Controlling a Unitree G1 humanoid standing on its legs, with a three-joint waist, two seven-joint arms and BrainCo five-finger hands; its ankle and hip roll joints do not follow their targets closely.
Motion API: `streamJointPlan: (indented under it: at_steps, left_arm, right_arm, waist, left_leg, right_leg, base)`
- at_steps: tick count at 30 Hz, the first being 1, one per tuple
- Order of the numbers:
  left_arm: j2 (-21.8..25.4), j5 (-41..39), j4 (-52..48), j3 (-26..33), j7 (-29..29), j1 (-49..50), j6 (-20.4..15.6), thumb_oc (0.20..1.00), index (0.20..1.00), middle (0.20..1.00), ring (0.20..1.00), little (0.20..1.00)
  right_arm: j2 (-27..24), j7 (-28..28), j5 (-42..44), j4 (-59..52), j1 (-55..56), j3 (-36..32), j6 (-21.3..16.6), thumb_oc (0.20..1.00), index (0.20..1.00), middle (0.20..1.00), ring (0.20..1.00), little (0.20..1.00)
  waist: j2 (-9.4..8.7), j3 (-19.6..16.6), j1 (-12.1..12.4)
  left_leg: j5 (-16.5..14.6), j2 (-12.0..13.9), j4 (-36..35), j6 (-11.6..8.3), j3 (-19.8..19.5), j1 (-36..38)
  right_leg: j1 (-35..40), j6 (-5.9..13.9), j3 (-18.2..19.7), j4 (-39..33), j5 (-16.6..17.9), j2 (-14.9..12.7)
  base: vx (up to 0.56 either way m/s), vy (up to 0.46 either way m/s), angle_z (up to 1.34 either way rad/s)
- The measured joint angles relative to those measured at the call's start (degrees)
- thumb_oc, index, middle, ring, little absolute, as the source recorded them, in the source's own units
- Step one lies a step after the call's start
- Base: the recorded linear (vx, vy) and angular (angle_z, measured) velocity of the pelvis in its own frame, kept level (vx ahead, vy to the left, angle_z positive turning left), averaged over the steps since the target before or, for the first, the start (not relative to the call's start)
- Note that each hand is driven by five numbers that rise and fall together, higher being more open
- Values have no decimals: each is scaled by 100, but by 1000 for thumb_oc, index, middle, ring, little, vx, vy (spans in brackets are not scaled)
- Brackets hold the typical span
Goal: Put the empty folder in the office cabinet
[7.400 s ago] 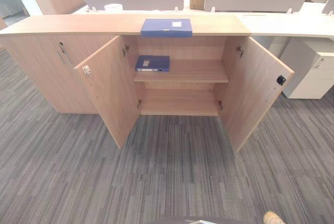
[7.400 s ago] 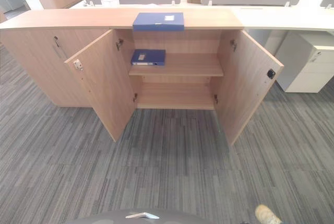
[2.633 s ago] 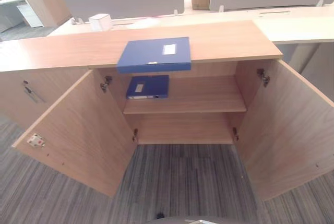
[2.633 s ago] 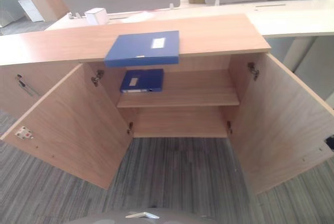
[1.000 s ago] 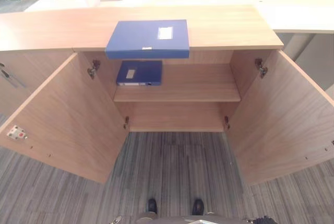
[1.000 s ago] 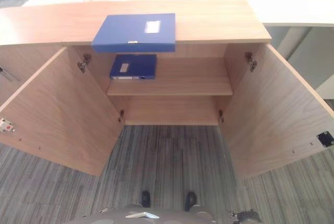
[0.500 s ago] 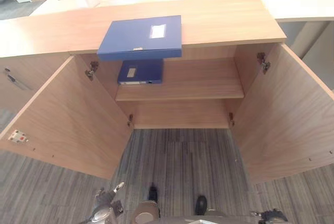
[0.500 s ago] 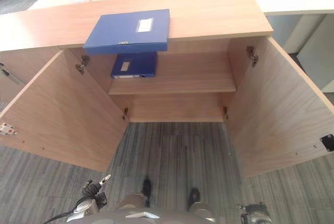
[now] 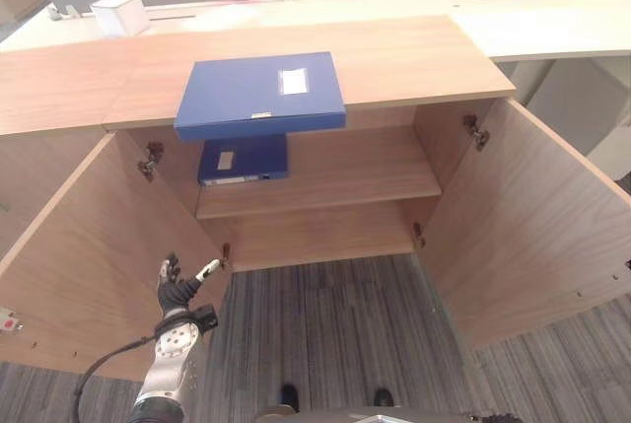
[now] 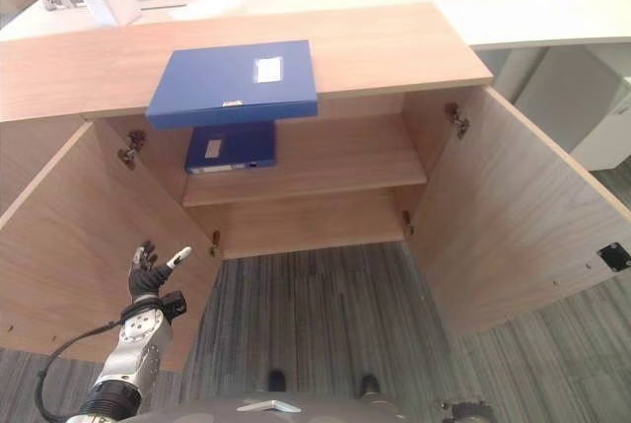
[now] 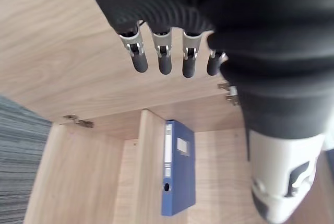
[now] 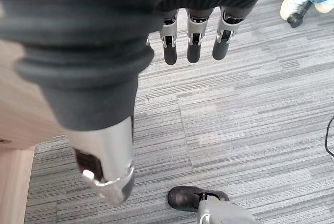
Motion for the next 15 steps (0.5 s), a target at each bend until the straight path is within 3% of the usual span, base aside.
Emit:
streamJointPlan:
  at_steps: [4,5,6,8,10,11,12,15]
  left_arm:
    - [348,1359,-394,-228,269,28,57,1000,1000,1000,1000,1000]
    - [348,1359,-394,-228,269,28,57,1000,1000,1000,1000,1000]
    - [513,2058,-586,-241,425,31,81,1000,1000,1000,1000,1000]
    - [695,2562,-800,-243,588,26,123,1000,1000,1000,1000,1000]
    - [1069,3389,-1029,-229,858,21,183,1000,1000,1000,1000,1000]
    - [1086,3433,-1037,-221,880,16,182,1000,1000,1000,1000,1000]
    - [1496,4307,-1106,-207,1146,-28,337,1000,1000,1000,1000,1000]
    - [1862,5020,-1139,-180,1374,-189,496,1000,1000,1000,1000,1000]
  right_arm:
    - [-19,-12,-1,5,117,14,-15,1000,1000,1000,1000,1000]
    - [-19,-12,-1,5,117,14,-15,1000,1000,1000,1000,1000]
    - [-33,-19,-2,9,158,13,-17,1000,1000,1000,1000,1000]
    - [-32,-21,-2,20,187,21,-14,1000,1000,1000,1000,1000]
    - [-33,-48,-2,40,193,21,-10,1000,1000,1000,1000,1000]
    - [-33,-52,-2,43,195,21,-10,1000,1000,1000,1000,1000]
    - [-18,-77,-5,61,217,40,1,1000,1000,1000,1000,1000]
    - [-32,-112,-9,64,236,50,3,1000,1000,1000,1000,1000]
  waist:
    - [60,-188,-11]
    - [60,-188,-11]
    - [102,-244,-19]
    - [120,-263,-32]
    - [112,-273,-47]
    - [110,-277,-47]
    - [92,-367,-58]
    - [66,-418,-64]
  left_leg:
    - [-15,37,-1,-17,17,-1]
    - [-15,37,-1,-17,17,-1]
    - [-11,42,-1,-16,19,2]
    - [-9,41,-1,-17,19,1]
    - [-9,43,-1,-17,20,3]
    - [-9,43,-1,-17,21,2]
    - [-5,43,-1,-16,33,0]
    - [7,35,-1,-31,47,15]
  right_leg:
    - [-39,20,36,-1,-25,40]
    - [-39,20,36,-1,-25,40]
    - [-40,20,43,-2,-25,43]
    - [-40,22,46,-3,-22,43]
    - [-39,41,45,-2,-9,43]
    - [-39,47,45,-2,-5,43]
    - [-49,53,51,-3,0,42]
    - [-39,55,57,-3,1,30]
  base:
    - [11,7,-4]
    - [0,0,0]
    - [0,0,0]
    - [16,0,-1]
    - [0,0,0]
    - [0,0,0]
    - [18,-1,-3]
    - [0,0,0]
